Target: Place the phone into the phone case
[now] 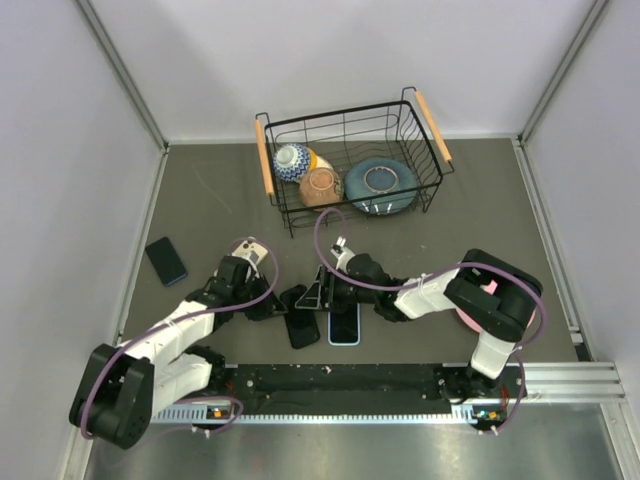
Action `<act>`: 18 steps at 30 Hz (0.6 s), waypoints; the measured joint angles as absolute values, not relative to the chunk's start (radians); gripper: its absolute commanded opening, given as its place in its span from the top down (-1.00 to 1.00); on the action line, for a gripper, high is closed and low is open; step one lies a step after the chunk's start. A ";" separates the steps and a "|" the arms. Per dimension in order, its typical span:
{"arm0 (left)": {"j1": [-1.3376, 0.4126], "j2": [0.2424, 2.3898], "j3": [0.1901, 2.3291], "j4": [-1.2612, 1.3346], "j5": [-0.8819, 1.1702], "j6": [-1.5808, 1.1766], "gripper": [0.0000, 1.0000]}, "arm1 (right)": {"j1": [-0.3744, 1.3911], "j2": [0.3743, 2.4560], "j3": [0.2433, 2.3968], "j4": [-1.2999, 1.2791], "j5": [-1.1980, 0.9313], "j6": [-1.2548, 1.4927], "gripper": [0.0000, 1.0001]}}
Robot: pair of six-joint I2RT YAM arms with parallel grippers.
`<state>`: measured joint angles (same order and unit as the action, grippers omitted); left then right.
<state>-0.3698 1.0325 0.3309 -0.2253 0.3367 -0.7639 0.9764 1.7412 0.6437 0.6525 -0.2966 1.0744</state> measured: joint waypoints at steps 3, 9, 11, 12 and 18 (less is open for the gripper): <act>-0.368 1.033 0.331 -0.226 0.340 -0.764 0.61 | 0.976 1.741 0.638 0.663 -0.297 1.074 -0.06; -0.367 1.041 0.337 -0.229 0.343 -0.764 0.61 | 0.971 1.745 0.617 0.720 -0.316 1.085 -0.29; -0.367 1.043 0.338 -0.229 0.344 -0.764 0.59 | 0.971 1.745 0.615 0.732 -0.322 1.086 -0.22; -0.367 1.043 0.338 -0.229 0.344 -0.764 0.59 | 0.971 1.745 0.615 0.733 -0.323 1.086 -0.17; -0.366 1.042 0.339 -0.233 0.348 -0.764 0.27 | 0.970 1.746 0.606 0.742 -0.323 1.085 -0.01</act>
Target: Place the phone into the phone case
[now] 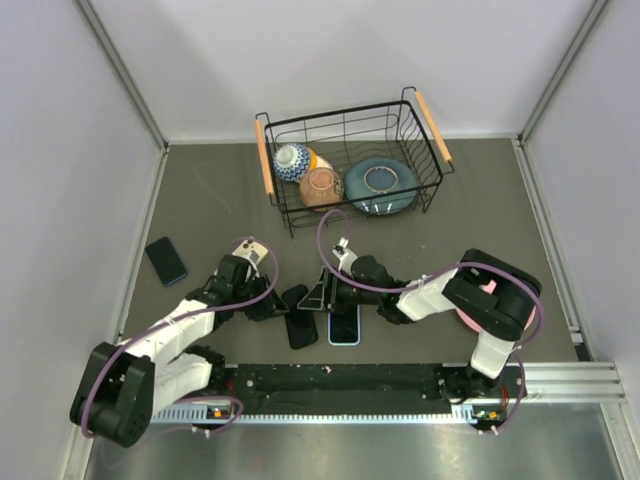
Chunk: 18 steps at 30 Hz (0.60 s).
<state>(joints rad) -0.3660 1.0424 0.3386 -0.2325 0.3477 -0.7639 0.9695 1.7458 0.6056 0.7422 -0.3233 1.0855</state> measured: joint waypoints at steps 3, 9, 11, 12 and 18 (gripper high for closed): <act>-0.366 1.041 0.339 -0.233 0.349 -0.765 0.21 | 0.967 1.755 0.602 0.756 -0.326 1.089 -0.08; -0.367 1.032 0.339 -0.240 0.350 -0.764 0.10 | 0.966 1.761 0.602 0.780 -0.339 1.097 -0.09; -0.367 1.029 0.339 -0.242 0.350 -0.764 0.16 | 0.966 1.761 0.602 0.785 -0.341 1.097 0.04; -0.367 1.029 0.340 -0.244 0.352 -0.764 0.20 | 0.966 1.761 0.601 0.785 -0.340 1.097 0.05; -0.367 1.025 0.344 -0.239 0.368 -0.764 0.43 | 0.966 1.761 0.583 0.828 -0.345 1.104 0.10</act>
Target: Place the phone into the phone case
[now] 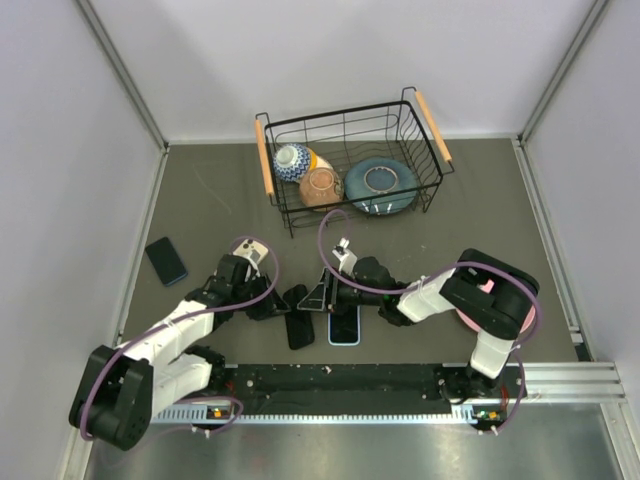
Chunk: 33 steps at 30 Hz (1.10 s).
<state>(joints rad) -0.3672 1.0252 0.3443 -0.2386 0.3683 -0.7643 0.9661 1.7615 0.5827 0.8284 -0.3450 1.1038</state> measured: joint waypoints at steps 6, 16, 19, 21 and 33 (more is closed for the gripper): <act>-0.367 1.021 0.342 -0.225 0.387 -0.764 0.34 | 0.966 1.761 0.582 0.830 -0.346 1.111 0.20; -0.367 0.991 0.331 -0.223 0.396 -0.764 0.20 | 0.965 1.762 0.569 0.848 -0.344 1.124 0.83; -0.366 0.991 0.331 -0.224 0.395 -0.763 0.19 | 0.965 1.763 0.568 0.851 -0.343 1.132 1.00; -0.365 0.992 0.331 -0.224 0.393 -0.762 0.19 | 0.964 1.763 0.568 0.847 -0.340 1.142 1.00; -0.367 1.051 0.331 -0.178 0.420 -0.760 0.20 | 0.961 1.760 0.580 0.776 -0.327 1.136 0.26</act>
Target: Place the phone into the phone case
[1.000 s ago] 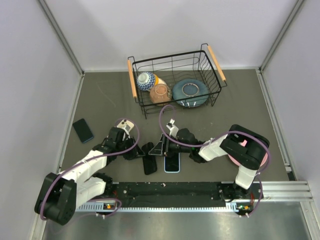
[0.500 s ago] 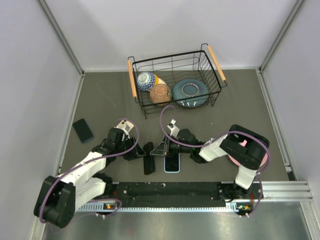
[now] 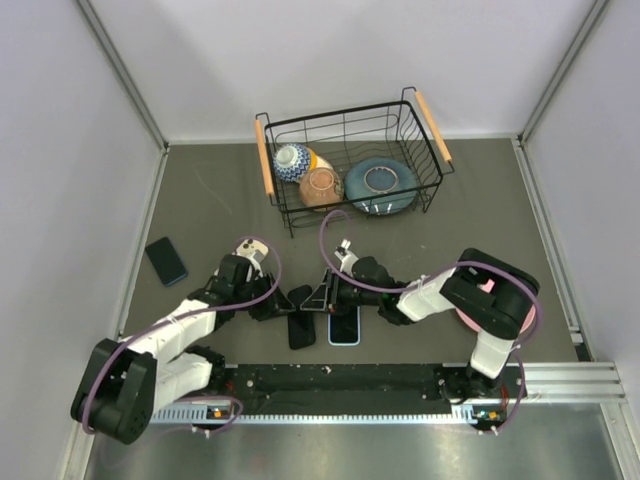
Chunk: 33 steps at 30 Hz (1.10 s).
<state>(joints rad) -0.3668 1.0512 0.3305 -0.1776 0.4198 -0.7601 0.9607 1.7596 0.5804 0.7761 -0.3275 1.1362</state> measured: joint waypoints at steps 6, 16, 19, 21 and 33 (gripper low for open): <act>-0.368 1.082 0.331 -0.152 0.438 -0.760 0.20 | 0.964 1.762 0.614 0.698 -0.316 1.120 0.69; -0.376 0.976 0.340 -0.234 0.429 -0.738 -0.39 | 0.966 1.692 0.641 0.554 -0.262 1.050 1.00; -0.379 0.857 0.376 -0.294 0.434 -0.715 -0.40 | 0.958 1.581 0.632 0.508 -0.245 0.993 1.00; -0.379 0.780 0.409 -0.307 0.454 -0.701 -0.40 | 0.953 1.487 0.610 0.503 -0.239 0.962 1.00; -0.380 0.651 0.445 -0.215 0.666 -0.714 -0.37 | 0.921 1.189 0.419 0.616 -0.289 0.940 1.00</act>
<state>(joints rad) -0.3798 0.6510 0.4454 -0.2150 0.6662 -0.7143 0.9207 1.1893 0.4191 0.6159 -0.2890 0.9401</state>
